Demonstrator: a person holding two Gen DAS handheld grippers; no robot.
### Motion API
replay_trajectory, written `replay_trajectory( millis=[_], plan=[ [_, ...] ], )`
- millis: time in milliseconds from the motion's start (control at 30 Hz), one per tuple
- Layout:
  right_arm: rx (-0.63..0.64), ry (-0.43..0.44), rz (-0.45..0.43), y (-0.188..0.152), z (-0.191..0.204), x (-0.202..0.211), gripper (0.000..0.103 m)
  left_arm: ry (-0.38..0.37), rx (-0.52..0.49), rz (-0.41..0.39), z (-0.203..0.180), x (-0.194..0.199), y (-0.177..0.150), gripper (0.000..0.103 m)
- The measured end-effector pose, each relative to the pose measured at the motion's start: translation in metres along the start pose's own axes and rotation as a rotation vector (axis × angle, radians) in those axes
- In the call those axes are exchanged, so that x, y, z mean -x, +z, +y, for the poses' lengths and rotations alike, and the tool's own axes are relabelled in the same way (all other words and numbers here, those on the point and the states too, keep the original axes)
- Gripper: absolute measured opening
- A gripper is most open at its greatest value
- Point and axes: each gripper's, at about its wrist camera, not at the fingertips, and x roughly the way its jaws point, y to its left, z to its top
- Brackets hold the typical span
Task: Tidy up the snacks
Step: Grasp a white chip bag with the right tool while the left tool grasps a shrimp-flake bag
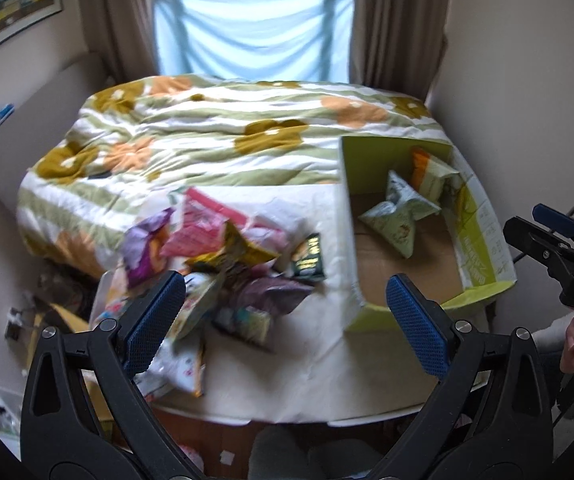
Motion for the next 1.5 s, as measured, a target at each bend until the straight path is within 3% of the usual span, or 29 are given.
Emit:
replay_trajectory(
  millis=[267, 467, 767, 1200, 1367, 1500],
  plan=[
    [-0.02, 0.116, 0.073, -0.027, 0.057, -0.028, 0.103, 0.073, 0.134, 0.027, 0.087, 0.011, -0.037, 0.1],
    [-0.029, 0.141, 0.135, -0.051, 0.111, -0.056, 0.103, 0.1, 0.162, 0.076, 0.155, -0.001, -0.064, 0.1],
    [-0.129, 0.155, 0.241, -0.088, 0.185, -0.098, 0.103, 0.027, 0.153, 0.169, 0.232, -0.04, -0.09, 0.1],
    [-0.418, 0.166, 0.358, -0.128, 0.232, -0.185, 0.103, -0.128, 0.081, 0.3, 0.271, -0.148, -0.1, 0.098],
    [-0.476, 0.148, 0.402, -0.141, 0.238, -0.207, 0.103, -0.15, 0.051, 0.341, 0.268, -0.174, -0.106, 0.08],
    [-0.511, 0.156, 0.42, -0.149, 0.24, -0.219, 0.103, -0.16, 0.04, 0.329, 0.269, -0.181, -0.108, 0.072]
  ],
)
